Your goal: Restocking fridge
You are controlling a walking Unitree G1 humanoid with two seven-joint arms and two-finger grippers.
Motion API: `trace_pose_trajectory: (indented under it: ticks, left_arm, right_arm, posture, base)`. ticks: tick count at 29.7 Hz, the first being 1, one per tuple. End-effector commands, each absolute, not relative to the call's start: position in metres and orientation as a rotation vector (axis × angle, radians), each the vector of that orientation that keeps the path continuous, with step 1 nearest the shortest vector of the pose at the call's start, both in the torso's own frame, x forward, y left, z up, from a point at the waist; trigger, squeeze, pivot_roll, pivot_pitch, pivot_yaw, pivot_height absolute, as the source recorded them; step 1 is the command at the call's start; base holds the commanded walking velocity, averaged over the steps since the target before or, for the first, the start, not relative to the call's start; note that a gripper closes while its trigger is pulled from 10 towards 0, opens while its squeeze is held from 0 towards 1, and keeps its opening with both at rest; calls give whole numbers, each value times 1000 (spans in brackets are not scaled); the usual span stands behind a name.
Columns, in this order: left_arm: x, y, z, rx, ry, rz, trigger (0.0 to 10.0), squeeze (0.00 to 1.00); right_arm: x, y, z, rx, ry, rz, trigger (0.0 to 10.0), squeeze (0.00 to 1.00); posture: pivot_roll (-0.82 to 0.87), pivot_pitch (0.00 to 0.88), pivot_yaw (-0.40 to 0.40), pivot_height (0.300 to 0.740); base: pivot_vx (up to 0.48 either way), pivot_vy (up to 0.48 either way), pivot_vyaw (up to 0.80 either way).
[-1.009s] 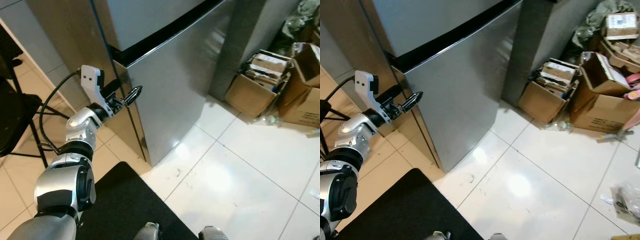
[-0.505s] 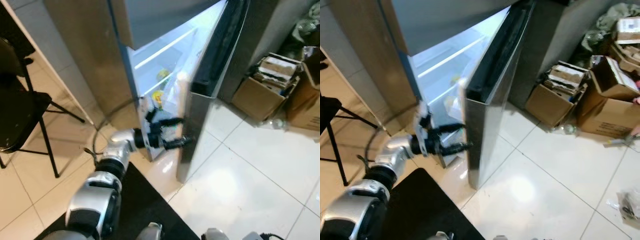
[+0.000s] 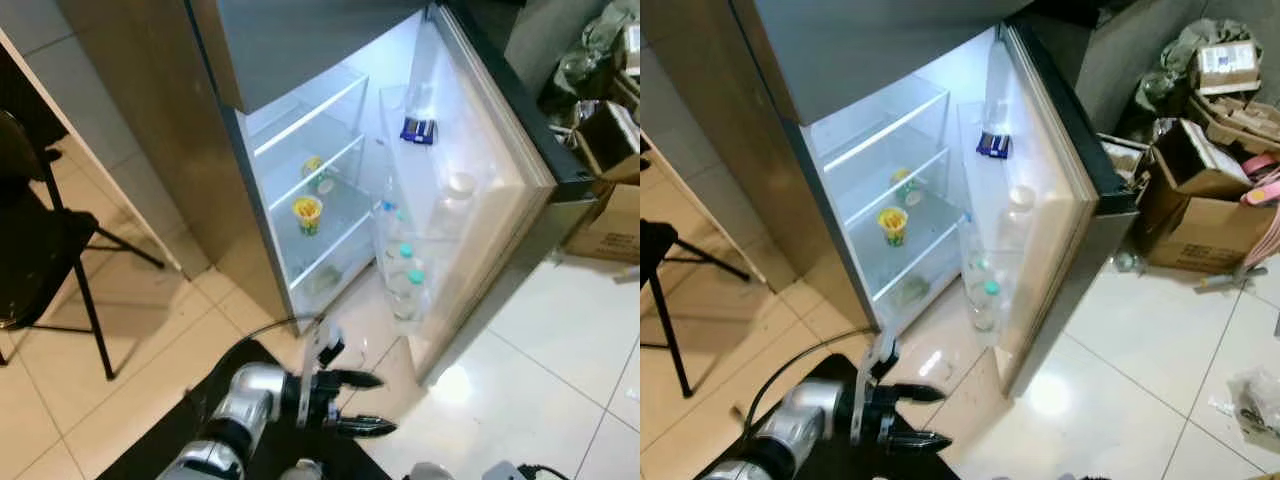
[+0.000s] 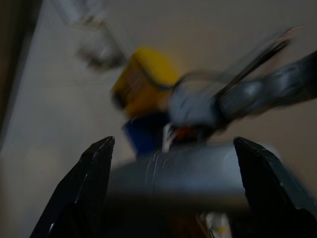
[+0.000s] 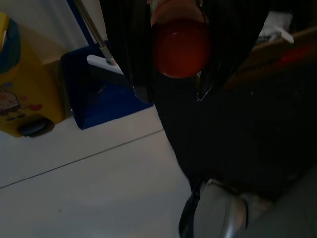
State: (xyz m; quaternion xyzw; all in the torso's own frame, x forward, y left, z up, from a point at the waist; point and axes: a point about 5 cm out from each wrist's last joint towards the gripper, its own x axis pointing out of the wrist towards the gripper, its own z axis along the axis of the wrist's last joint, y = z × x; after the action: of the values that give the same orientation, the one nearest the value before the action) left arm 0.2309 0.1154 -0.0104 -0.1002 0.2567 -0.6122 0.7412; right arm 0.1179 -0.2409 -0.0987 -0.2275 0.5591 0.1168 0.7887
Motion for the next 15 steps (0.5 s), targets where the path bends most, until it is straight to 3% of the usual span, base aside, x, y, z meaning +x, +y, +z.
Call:
trace_pose_trajectory:
  ticks: [1,2,3,4,5,9,15]
  left_arm:
    - [210,142,-36,-187,704,-1151,10000,0]
    - [196,159,-50,-193,780,-978,10000,0]
    - [196,159,-50,-193,780,-978,10000,0]
    - [181,175,-62,-202,845,-813,10000,0]
    - [181,175,-62,-202,845,-813,10000,0]
    - [134,211,-87,-255,995,-397,10000,0]
    - [115,217,-96,-266,1033,-224,10000,0]
  right_arm:
    - [108,-239,-102,-470,1238,244,10000,0]
    - [110,-238,-102,-469,1235,244,10000,0]
    - [110,-238,-102,-469,1235,244,10000,0]
    - [112,-237,-102,-470,1232,246,10000,0]
    - [112,-237,-102,-470,1232,246,10000,0]
    - [120,-235,-100,-483,1225,249,10000,0]
    - [131,-234,-97,-484,1198,233,10000,0]
  posture:
    - [-164,139,1,740]
    - [-159,128,-2,740]
    - [-159,128,-2,740]
    - [-152,115,-7,740]
    - [-152,115,-7,740]
    - [-139,70,-9,740]
    - [-132,33,-10,740]
  base:
    - [0,0,0]
    - [0,0,0]
    - [0,0,0]
    - [0,0,0]
    - [0,0,0]
    - [0,0,0]
    - [0,0,0]
